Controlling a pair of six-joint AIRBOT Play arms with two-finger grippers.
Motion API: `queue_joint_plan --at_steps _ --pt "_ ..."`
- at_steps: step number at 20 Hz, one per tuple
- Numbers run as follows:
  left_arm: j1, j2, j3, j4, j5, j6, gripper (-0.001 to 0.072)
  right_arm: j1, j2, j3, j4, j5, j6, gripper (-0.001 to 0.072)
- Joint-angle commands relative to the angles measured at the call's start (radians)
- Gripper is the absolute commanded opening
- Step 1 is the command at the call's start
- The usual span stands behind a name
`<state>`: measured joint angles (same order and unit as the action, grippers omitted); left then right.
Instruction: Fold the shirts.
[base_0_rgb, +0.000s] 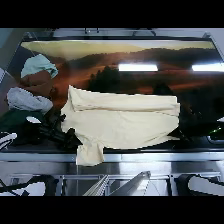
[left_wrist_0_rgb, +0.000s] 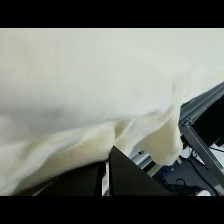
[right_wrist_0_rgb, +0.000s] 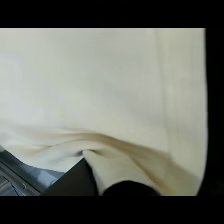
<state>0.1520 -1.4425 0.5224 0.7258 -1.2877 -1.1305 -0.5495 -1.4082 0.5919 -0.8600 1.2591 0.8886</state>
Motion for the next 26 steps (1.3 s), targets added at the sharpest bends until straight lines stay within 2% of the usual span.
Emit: queue_joint_plan --at_steps 1,3,5,10,13,16,20,26 --pt "0.064 0.004 0.002 -0.007 -0.148 0.039 0.0025 -0.003 0.001 0.029 -0.078 0.101 0.064 0.0024" --pt "0.135 0.024 0.002 0.04 -0.186 0.034 0.0025 -0.026 0.003 0.072 -0.166 0.162 0.15 0.0024" --pt "0.192 0.061 0.002 0.066 -0.194 0.026 0.0024 -0.071 0.024 0.089 -0.172 0.188 0.19 0.0024" --pt "0.231 0.152 0.011 0.068 -0.25 0.034 0.0025 -0.148 0.062 0.106 -0.164 0.298 0.202 0.0023" --pt "0.23 0.153 0.053 0.054 -0.272 0.03 0.0025 -0.186 0.084 0.121 -0.003 0.32 0.173 0.0023" --pt "0.231 0.153 0.147 -0.041 -0.308 0.03 0.0025 -0.188 0.084 0.145 0.207 0.338 0.135 0.0023" --pt "0.193 0.116 0.343 -0.046 -0.311 -0.009 0.0025 -0.178 0.082 0.182 0.375 0.24 0.104 0.0023" --pt "0.046 -0.165 0.71 -0.047 -0.201 -0.023 0.0026 -0.034 0.05 0.184 0.413 -0.076 -0.019 0.0024"
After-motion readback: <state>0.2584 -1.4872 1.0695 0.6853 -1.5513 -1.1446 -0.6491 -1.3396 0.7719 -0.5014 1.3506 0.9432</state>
